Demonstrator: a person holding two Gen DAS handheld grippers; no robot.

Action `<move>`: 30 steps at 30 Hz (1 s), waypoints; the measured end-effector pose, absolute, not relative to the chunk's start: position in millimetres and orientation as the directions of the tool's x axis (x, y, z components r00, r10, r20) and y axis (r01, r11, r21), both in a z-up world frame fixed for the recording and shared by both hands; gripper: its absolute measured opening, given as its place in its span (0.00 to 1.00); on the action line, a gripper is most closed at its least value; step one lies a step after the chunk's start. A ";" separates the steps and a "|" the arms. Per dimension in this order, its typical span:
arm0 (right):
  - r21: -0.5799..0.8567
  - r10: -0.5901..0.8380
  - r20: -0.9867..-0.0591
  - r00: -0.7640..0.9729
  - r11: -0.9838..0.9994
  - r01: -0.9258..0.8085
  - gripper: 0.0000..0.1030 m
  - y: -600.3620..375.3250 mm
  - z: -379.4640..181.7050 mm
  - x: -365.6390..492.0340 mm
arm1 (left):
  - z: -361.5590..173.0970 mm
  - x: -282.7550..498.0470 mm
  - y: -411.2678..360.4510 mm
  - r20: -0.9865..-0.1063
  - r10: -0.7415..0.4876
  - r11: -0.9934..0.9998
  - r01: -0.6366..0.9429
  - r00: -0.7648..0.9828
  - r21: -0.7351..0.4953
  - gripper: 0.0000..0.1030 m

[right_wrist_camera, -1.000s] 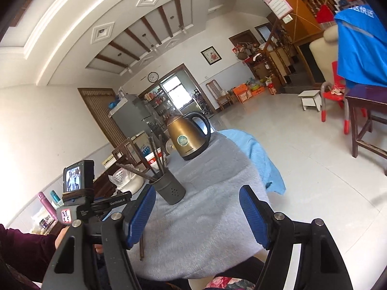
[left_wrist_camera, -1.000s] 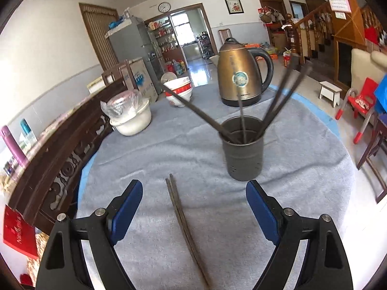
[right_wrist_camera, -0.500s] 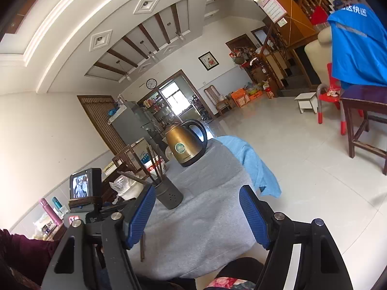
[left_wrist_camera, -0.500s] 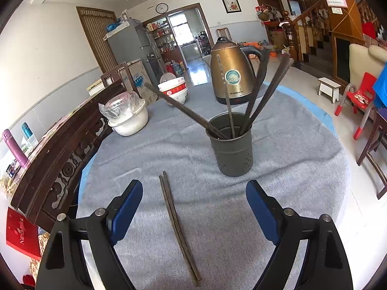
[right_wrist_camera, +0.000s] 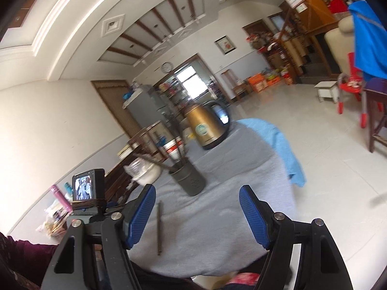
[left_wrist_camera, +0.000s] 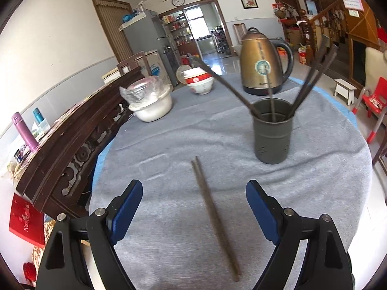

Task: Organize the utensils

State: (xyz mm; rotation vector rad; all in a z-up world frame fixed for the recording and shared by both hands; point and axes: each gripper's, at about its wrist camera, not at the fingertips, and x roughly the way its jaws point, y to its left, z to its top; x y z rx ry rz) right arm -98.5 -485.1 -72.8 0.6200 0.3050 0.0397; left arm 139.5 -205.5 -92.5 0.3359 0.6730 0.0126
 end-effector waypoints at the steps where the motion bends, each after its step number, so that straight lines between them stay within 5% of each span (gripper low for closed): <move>1: 0.580 0.149 -0.268 0.952 0.814 0.036 0.73 -480.6 -73.1 -90.7 | -90.7 137.8 -199.8 -0.601 0.127 0.948 0.082 0.789 0.308 0.85; 15: 0.574 0.378 -0.389 0.840 0.813 -0.100 0.71 -403.1 -95.7 21.5 | -79.1 107.8 -85.0 -0.595 0.183 0.951 0.014 0.783 0.310 0.85; 23: 0.435 0.359 -0.588 0.725 0.896 -0.091 0.40 -342.2 -101.5 99.6 | -92.7 151.9 -36.1 -0.682 0.114 0.980 0.029 0.723 0.195 0.85; 30: 0.344 0.330 -0.743 0.582 0.935 -0.090 0.34 -281.4 -124.7 191.8 | -113.7 189.9 -4.5 -0.724 0.008 0.996 0.059 0.690 0.068 0.85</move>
